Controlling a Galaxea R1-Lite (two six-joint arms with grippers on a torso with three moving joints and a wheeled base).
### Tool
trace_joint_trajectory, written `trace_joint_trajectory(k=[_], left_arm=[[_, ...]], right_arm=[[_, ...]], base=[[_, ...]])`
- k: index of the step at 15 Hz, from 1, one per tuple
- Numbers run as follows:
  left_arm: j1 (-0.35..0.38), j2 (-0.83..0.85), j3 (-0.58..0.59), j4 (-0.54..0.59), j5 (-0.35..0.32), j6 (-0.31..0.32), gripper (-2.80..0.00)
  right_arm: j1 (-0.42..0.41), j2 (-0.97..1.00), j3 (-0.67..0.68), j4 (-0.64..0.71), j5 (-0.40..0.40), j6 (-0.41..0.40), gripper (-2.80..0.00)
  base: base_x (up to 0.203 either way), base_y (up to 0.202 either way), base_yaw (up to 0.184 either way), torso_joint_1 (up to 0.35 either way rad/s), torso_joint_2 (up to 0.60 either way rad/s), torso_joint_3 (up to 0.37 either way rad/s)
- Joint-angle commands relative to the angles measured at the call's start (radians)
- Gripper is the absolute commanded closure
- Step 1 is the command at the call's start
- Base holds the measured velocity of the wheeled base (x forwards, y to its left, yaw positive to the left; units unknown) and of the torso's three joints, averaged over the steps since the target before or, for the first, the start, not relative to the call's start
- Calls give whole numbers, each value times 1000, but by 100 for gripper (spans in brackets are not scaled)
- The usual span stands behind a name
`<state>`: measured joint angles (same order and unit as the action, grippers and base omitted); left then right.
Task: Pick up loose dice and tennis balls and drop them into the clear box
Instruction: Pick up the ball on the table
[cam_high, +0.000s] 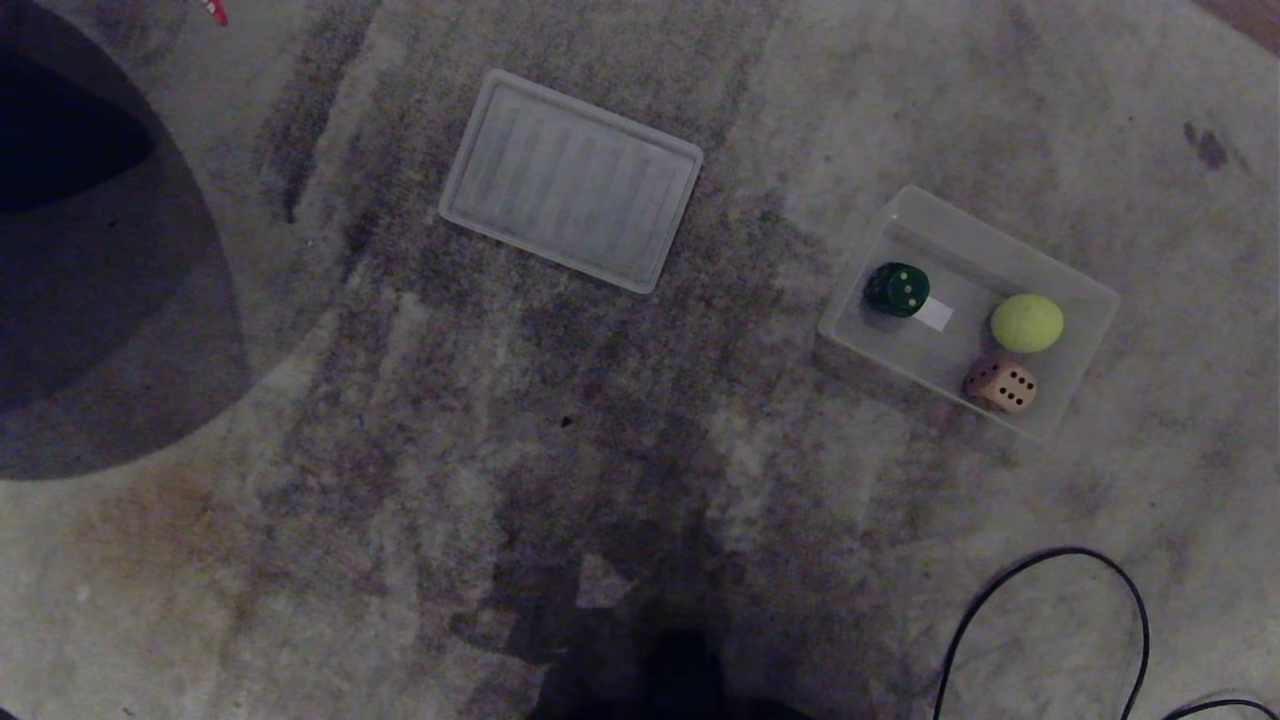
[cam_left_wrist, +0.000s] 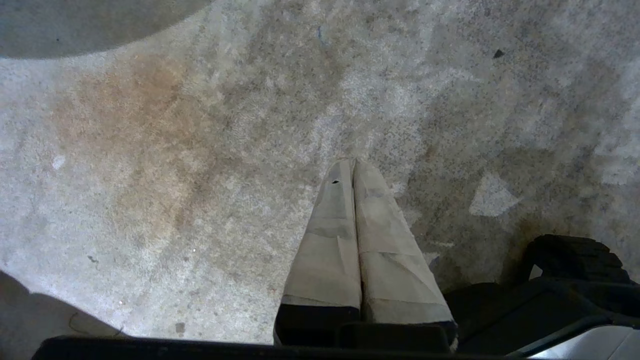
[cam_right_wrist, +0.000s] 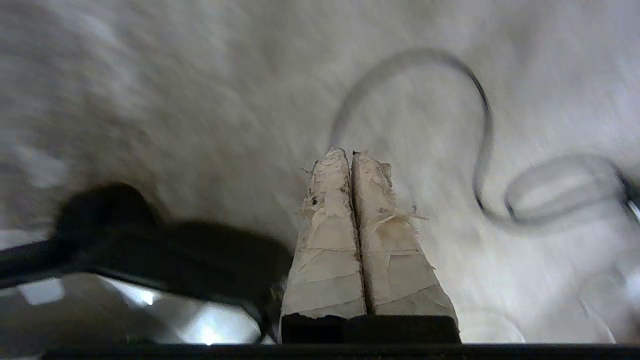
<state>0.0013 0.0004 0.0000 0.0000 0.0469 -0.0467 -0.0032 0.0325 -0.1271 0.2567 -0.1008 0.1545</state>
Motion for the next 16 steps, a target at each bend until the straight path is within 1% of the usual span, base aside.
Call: trace_joint_trajectory(k=[1,2,3,5,7,10,11,12,16], left_arm=[[0,1,2,0,0,1,0],[0,1,2,0,1,-1,0],[0,1,2,0,1,1,0],[0,1,2,0,1,-2,0],[0,1,2,0,-1,-1,0],[0,1,2,0,-1,-2,0],[0,1,2,0,1,-4,0],[0,1,2,0,1,-4,0],[0,1,2,0,1,-4,0]], right_arm=[[0,-31,63,-101,50,-40,0],[0,-31,65,-102,75,-99,0],[6,-28,63,-92,104,-119,0],[8,-31,63,-89,101,-118,0],[14,-31,63,-91,93,-92,0],[12,-31,61,-89,91,-89,0],[12,-31,63,-91,82,-56,0],[12,-31,63,-91,70,-50,0],[13,-31,63,-91,72,-61,0]], base=[[0,0,0,0,0,0],[0,0,0,0,0,0],[0,0,0,0,0,0],[0,0,0,0,0,0],[0,0,0,0,0,0],[0,0,0,0,0,0],[0,0,0,0,0,0],[0,0,0,0,0,0],[0,0,0,0,0,0]])
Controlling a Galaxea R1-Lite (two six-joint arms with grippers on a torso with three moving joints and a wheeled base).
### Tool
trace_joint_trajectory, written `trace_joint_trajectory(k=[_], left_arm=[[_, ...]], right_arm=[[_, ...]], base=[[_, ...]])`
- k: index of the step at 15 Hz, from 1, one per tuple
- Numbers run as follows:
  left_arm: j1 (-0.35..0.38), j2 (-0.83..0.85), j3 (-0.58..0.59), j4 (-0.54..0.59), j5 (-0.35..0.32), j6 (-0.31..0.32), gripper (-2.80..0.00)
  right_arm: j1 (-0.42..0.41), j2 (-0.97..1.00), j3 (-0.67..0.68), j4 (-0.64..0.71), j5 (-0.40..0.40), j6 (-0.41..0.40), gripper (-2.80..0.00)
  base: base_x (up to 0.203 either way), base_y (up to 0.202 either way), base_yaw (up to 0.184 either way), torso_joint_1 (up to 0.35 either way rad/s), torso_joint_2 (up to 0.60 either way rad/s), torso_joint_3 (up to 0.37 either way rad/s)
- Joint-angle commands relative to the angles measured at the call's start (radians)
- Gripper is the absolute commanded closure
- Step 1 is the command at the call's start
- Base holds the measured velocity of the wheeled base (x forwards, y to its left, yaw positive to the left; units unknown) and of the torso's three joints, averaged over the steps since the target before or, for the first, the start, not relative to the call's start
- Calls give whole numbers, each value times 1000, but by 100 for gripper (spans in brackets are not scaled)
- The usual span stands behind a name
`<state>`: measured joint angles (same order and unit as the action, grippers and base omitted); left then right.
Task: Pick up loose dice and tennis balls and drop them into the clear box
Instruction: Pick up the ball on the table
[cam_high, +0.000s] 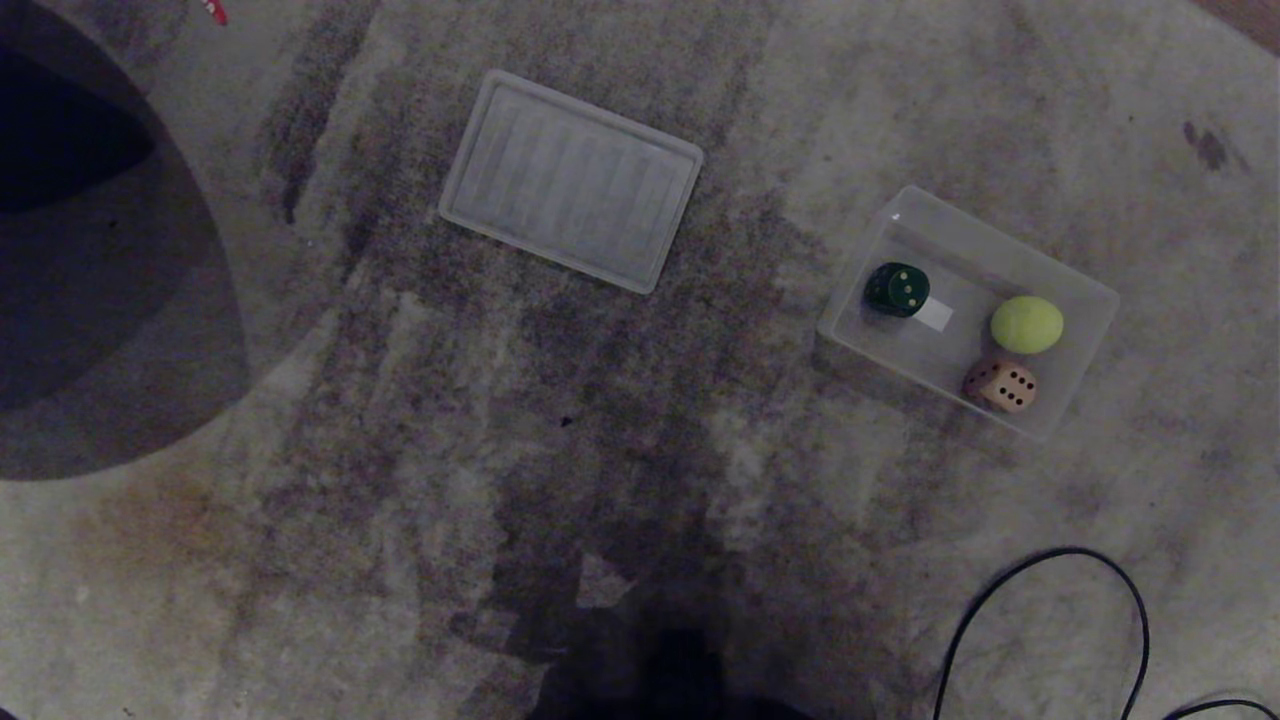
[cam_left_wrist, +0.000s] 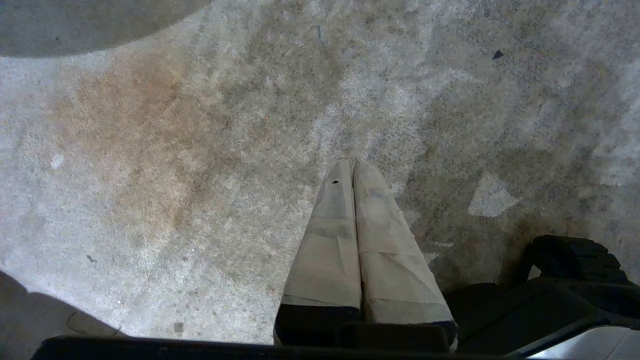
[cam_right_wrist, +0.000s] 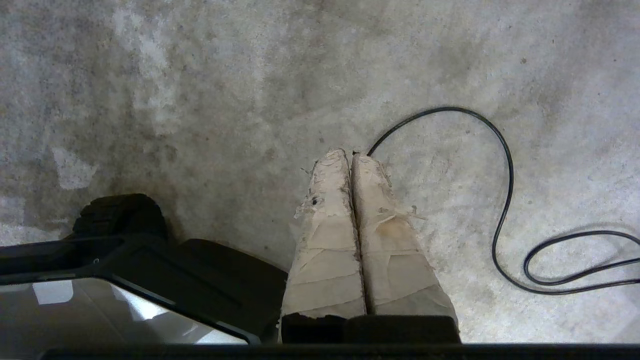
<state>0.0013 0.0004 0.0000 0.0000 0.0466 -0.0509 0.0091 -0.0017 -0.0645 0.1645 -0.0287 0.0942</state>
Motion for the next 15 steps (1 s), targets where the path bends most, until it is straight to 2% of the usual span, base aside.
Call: trace_joint_trajectory(k=[1,15], left_arm=[[0,1,2,0,1,-1,0],[0,1,2,0,1,-1,0]], right_arm=[[2,3,0,1,0,-1,0],[0,8,-1,9,1,-9,0]], base=[[0,0,0,0,0,0],[0,0,0,0,0,0]])
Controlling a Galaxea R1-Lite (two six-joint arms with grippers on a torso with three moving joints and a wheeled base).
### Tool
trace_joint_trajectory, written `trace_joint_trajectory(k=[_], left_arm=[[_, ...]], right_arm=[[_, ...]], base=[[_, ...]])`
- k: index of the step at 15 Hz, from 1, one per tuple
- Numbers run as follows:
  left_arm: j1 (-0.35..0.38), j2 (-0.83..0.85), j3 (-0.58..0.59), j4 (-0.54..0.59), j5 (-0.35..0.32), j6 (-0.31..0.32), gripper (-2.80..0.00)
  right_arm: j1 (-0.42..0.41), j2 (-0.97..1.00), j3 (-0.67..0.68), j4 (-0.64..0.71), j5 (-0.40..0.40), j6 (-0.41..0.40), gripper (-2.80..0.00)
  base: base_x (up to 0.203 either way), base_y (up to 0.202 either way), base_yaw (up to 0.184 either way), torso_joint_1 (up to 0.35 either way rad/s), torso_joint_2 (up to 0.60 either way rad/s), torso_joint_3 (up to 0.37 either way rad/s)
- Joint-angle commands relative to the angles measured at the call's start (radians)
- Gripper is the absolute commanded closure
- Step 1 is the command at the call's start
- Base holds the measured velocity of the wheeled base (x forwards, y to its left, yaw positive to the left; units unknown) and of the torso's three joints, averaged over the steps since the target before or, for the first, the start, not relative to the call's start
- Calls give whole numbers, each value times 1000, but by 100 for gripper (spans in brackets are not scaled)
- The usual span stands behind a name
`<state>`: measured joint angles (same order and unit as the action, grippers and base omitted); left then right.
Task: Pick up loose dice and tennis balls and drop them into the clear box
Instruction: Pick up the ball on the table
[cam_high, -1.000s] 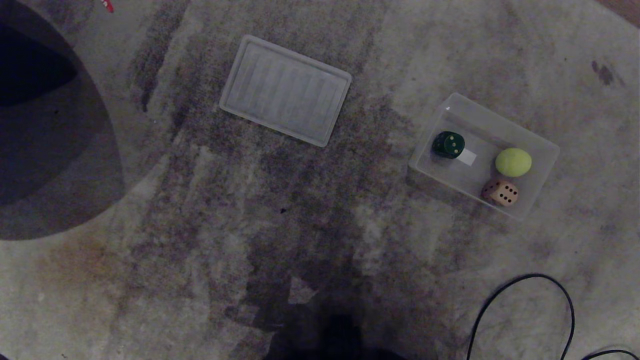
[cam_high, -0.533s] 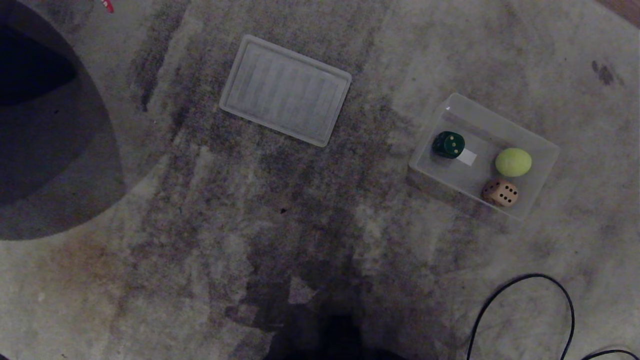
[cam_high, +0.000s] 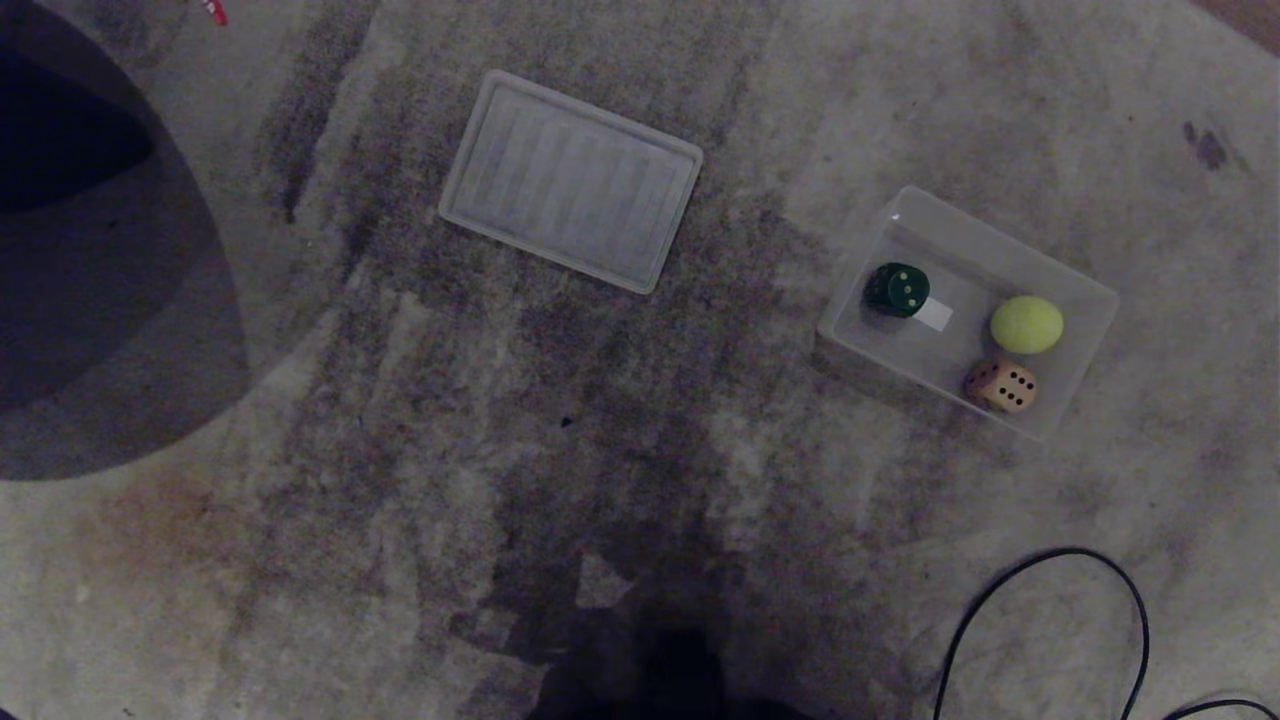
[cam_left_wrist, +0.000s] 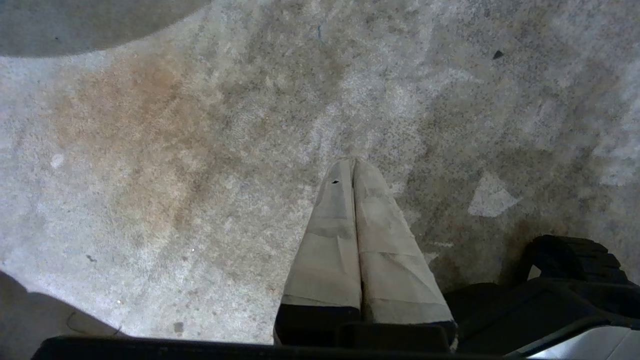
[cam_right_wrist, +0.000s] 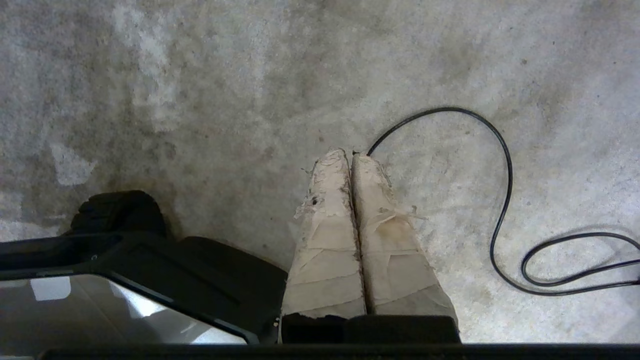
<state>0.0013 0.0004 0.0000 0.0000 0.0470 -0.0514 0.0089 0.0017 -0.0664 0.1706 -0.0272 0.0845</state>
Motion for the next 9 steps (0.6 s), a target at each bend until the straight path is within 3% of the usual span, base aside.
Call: trace_joint_trajectory(k=[1,9], left_arm=[[0,1,2,0,1,-1,0],[0,1,2,0,-17,32,0]], right_arm=[[1,25,0,3,0,-1,0],[1,0,0,3,3,-3,0]], base=[[0,0,0,0,0,0],[0,0,0,0,0,0]])
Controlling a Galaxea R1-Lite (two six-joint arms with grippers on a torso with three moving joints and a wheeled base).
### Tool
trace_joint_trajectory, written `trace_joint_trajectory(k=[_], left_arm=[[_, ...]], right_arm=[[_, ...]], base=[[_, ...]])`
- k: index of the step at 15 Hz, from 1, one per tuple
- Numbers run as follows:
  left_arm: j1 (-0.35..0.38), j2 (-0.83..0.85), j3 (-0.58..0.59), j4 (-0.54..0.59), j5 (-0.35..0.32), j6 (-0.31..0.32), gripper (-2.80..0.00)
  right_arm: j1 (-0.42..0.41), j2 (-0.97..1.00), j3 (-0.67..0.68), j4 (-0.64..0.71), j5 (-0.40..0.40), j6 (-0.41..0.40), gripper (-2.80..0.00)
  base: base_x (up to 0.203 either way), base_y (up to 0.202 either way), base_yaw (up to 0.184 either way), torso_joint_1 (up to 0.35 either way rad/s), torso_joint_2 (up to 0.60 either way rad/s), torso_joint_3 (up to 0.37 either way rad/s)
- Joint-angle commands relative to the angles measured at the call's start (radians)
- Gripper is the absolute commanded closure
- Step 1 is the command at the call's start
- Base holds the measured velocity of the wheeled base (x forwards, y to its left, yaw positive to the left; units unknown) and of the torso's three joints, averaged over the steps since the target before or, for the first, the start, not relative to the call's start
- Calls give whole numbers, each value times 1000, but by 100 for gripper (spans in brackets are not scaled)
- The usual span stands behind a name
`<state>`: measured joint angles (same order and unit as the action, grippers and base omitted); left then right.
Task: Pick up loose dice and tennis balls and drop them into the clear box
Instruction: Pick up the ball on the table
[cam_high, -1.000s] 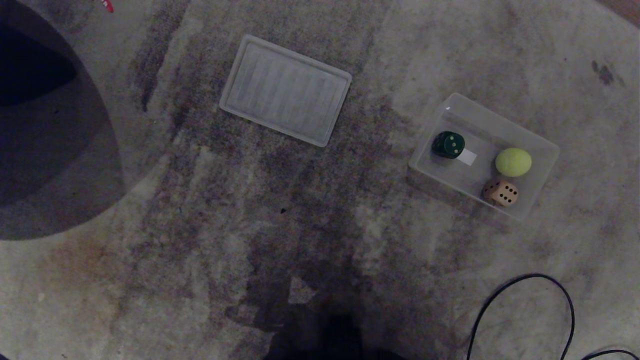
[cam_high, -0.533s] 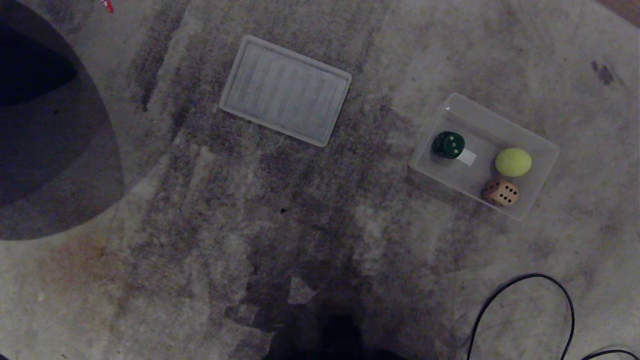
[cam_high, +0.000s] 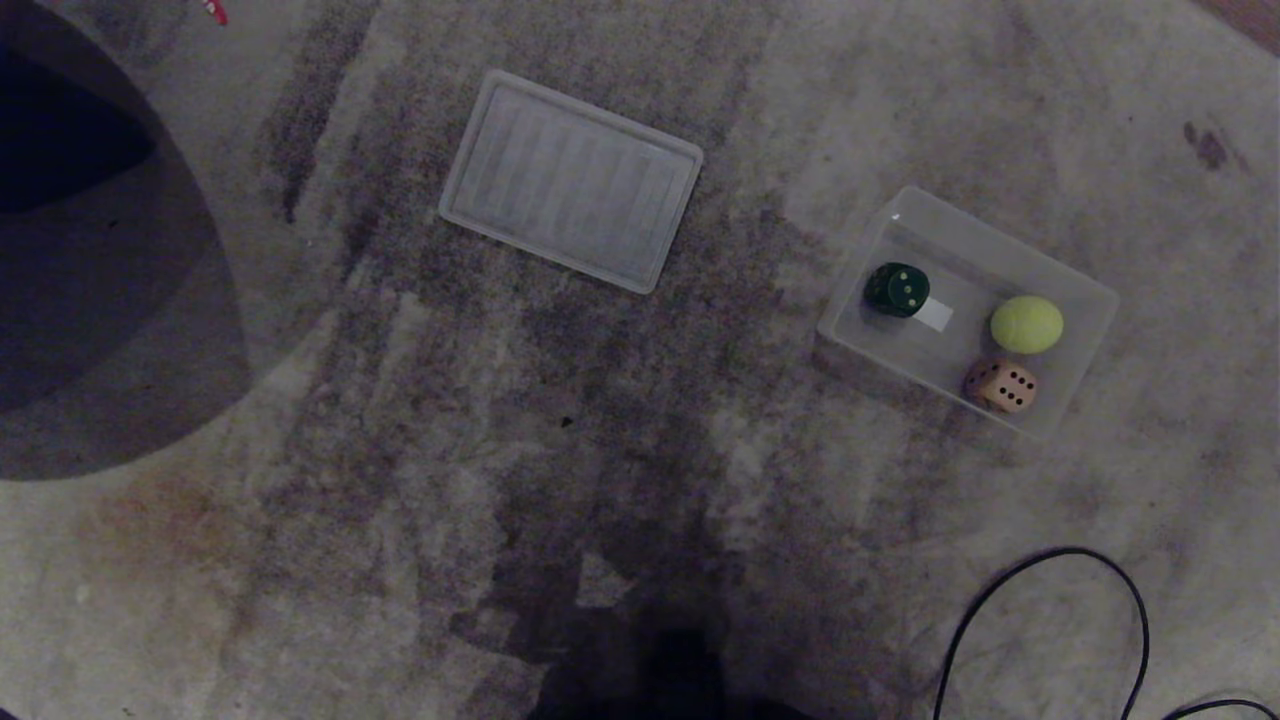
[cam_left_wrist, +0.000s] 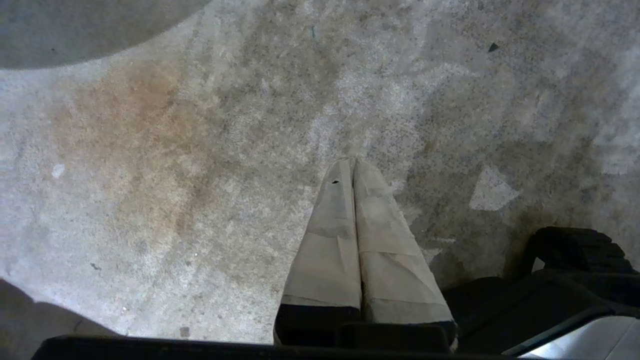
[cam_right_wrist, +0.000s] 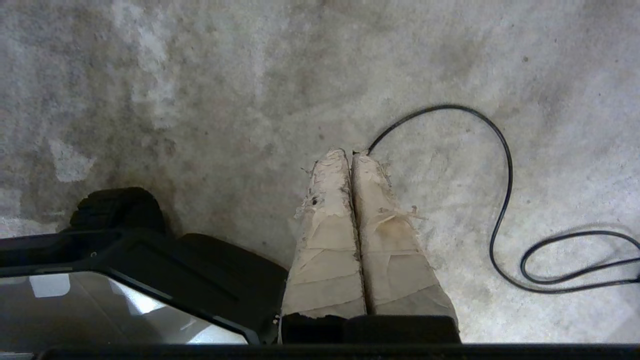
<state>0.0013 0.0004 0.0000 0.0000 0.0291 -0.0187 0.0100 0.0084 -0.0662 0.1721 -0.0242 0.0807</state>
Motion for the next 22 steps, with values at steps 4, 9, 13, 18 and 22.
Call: trace_joint_trajectory(k=[4,9,13,18,22], left_arm=[[0,1,2,0,2,0,0],[0,1,2,0,9,-12,0],[0,1,2,0,14,-18,0],[0,1,2,0,15,-20,0],[0,1,2,0,15,-21,0]], right_arm=[[1,-7,0,0,0,1,0],[-1,-7,2,-5,0,1,0],[-1,-7,2,-6,0,-1,0],[-1,-7,2,-6,-2,-1,0],[-1,-7,2,-6,-2,-3,0]], base=[[0,0,0,0,0,0],[0,0,0,0,0,0],[0,0,0,2,1,9],[0,0,0,4,2,169],[0,0,0,2,-1,200]])
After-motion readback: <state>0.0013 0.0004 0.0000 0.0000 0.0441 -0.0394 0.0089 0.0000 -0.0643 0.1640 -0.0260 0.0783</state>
